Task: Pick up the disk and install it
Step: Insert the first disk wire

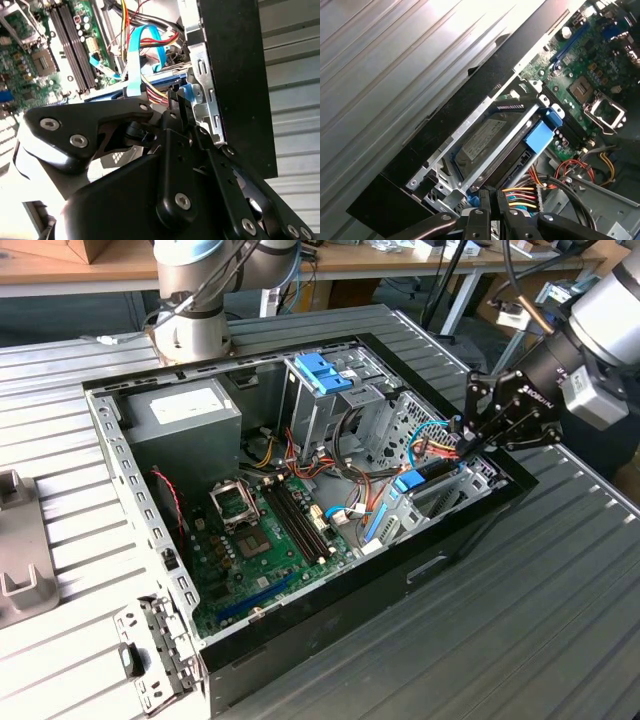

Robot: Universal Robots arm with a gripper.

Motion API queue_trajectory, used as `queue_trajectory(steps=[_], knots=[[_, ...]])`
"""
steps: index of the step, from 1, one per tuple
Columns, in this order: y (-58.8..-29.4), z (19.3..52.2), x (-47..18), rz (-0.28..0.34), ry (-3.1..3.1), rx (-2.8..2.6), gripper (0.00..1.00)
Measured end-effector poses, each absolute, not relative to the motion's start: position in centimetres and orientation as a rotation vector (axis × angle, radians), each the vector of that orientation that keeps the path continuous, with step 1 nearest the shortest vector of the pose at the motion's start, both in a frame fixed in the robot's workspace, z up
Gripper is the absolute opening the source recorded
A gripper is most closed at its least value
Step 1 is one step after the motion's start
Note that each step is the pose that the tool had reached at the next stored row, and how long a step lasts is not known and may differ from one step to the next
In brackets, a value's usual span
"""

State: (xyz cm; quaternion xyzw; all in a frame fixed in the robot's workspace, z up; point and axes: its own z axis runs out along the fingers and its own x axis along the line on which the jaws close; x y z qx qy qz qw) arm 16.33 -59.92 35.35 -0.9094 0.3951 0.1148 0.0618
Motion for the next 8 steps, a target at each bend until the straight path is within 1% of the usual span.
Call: queue_trajectory(steps=[8], knots=[[-59.92, 35.27, 16.33, 0.335, 1.331, -2.676, 0.17]])
